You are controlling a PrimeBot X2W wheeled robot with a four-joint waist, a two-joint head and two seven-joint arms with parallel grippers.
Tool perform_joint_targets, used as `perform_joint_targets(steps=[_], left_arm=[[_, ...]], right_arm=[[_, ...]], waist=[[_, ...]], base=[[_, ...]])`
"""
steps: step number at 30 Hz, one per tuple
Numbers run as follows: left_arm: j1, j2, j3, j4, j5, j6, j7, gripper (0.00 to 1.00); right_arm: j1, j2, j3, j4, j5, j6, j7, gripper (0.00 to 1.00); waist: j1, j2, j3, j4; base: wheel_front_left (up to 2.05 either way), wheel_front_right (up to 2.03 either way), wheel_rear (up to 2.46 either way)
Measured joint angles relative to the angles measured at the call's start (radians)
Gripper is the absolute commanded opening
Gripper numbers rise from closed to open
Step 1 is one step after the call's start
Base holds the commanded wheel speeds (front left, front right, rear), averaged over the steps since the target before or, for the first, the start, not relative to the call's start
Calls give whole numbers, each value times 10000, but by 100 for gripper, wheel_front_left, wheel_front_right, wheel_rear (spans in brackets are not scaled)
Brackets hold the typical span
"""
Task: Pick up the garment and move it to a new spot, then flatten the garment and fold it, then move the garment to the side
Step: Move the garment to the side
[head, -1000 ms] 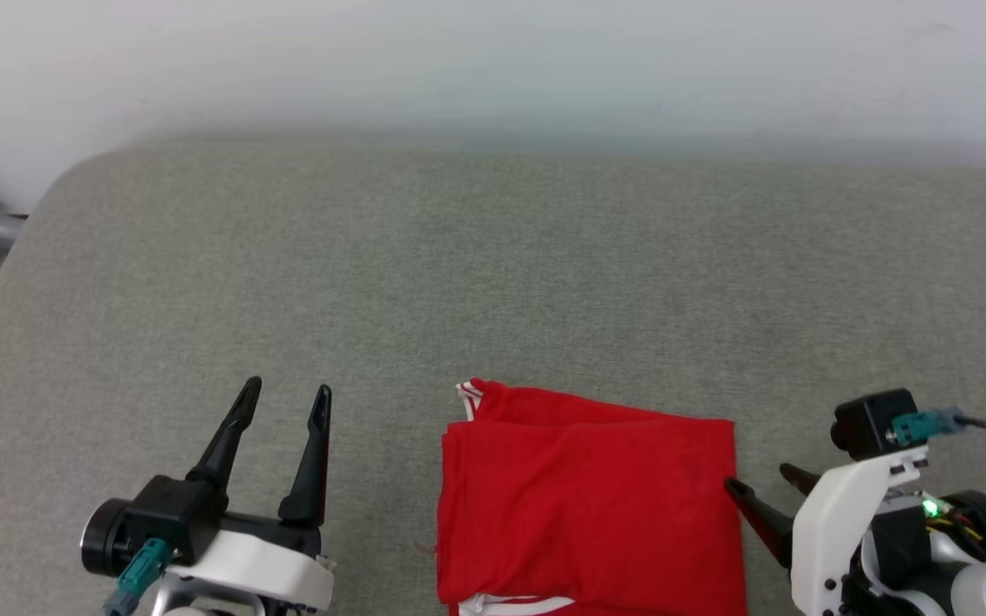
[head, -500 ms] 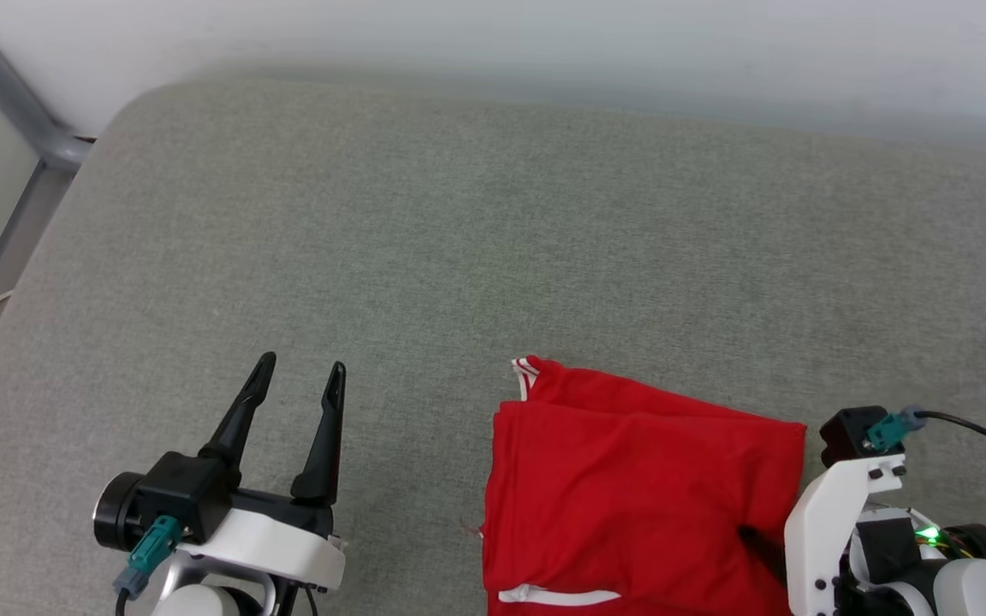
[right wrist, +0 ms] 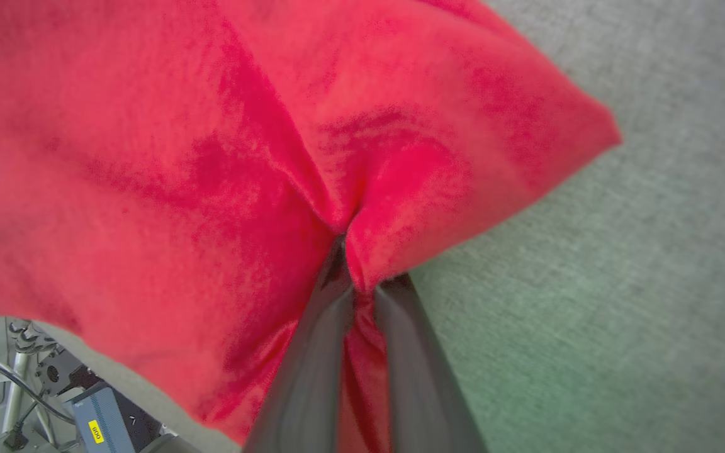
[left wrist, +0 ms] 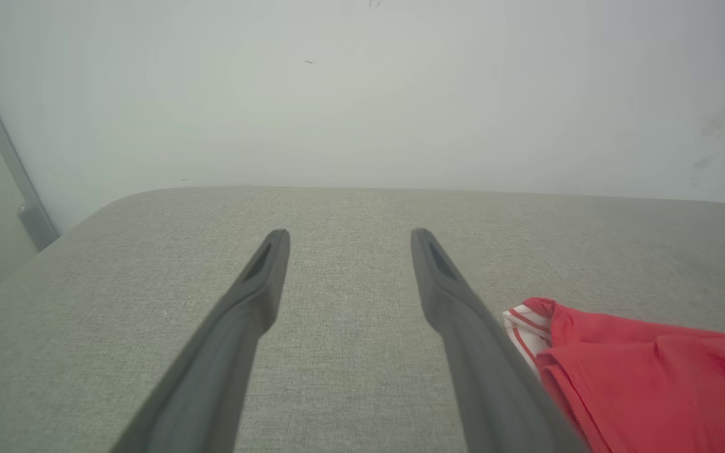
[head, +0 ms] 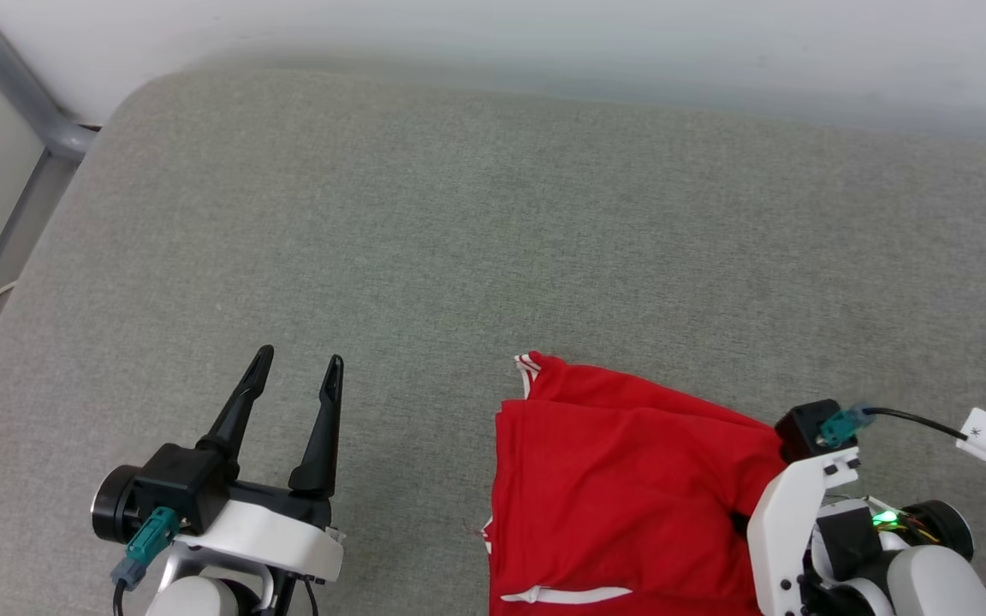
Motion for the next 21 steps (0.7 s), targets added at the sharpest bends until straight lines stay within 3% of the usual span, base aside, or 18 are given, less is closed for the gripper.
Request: perform_joint_targets(steps=[7,21], left_arm=[[24,-13,-44,19,-21,0,0,100],[96,8,-897,-165,-2,0,0,100]], right_arm=[[-289,-943,1103,-431,-86,10,-596,0],[-1794,-5659,3304,-1638,136,4,-1108,0]], waist=[[1,0,-286,-494],[1,0,-361,-2176]], base=[[0,0,0],[0,0,0]])
